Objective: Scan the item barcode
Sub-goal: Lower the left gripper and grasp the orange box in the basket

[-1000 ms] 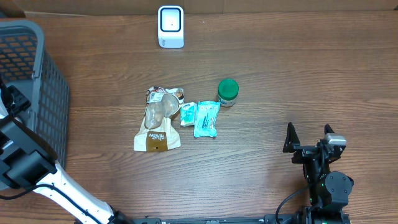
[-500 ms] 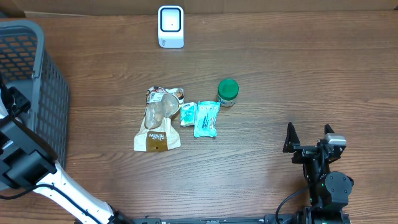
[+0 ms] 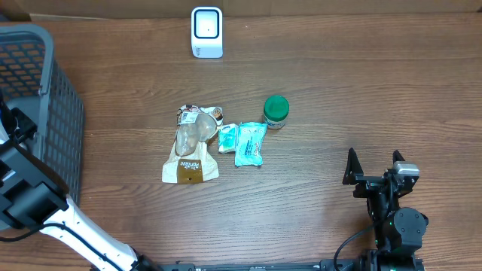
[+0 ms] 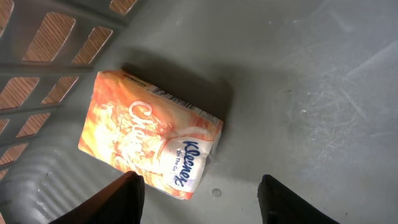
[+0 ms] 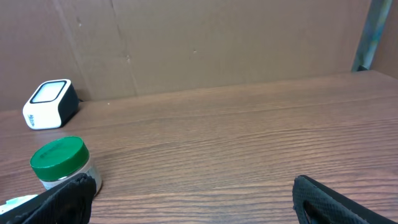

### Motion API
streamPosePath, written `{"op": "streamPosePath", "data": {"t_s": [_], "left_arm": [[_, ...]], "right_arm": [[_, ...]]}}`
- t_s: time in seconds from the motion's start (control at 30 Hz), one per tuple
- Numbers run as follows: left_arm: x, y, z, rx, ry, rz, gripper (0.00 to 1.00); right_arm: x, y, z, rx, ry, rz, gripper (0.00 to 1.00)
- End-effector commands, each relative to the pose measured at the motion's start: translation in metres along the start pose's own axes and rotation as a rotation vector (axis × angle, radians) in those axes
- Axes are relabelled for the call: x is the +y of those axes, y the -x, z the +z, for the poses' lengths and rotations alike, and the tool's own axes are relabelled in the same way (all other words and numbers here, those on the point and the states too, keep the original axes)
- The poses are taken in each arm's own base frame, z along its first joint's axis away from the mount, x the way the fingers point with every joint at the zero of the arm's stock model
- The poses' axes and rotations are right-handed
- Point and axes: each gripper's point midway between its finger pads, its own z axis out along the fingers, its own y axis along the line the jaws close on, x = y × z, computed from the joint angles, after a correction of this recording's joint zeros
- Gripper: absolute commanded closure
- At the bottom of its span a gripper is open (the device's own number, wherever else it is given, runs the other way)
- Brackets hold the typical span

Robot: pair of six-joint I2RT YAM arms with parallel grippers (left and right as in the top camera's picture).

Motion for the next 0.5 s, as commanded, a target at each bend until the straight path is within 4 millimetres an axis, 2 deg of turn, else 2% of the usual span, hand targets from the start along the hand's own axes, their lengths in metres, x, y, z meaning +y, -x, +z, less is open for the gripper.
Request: {"op": "streamPosePath", "data": {"t_s": [0.0, 0.2, 0.47], "left_arm": [[0.006, -0.004, 0.010, 0.025, 0.020, -0.022, 0.38], [0.006, -0.003, 0.015, 0.015, 0.023, -0.024, 0.39], [0.009, -0.007, 0.043, -0.003, 0.043, -0.003, 0.41]], "right_arm": [[-0.002, -0.003, 0.000, 0.001, -0.006, 0.000, 0.00], [-0.002, -0.003, 0.000, 0.001, -0.006, 0.000, 0.00], [-0.002, -0.003, 0.000, 0.001, -0.006, 0.000, 0.00]]}}
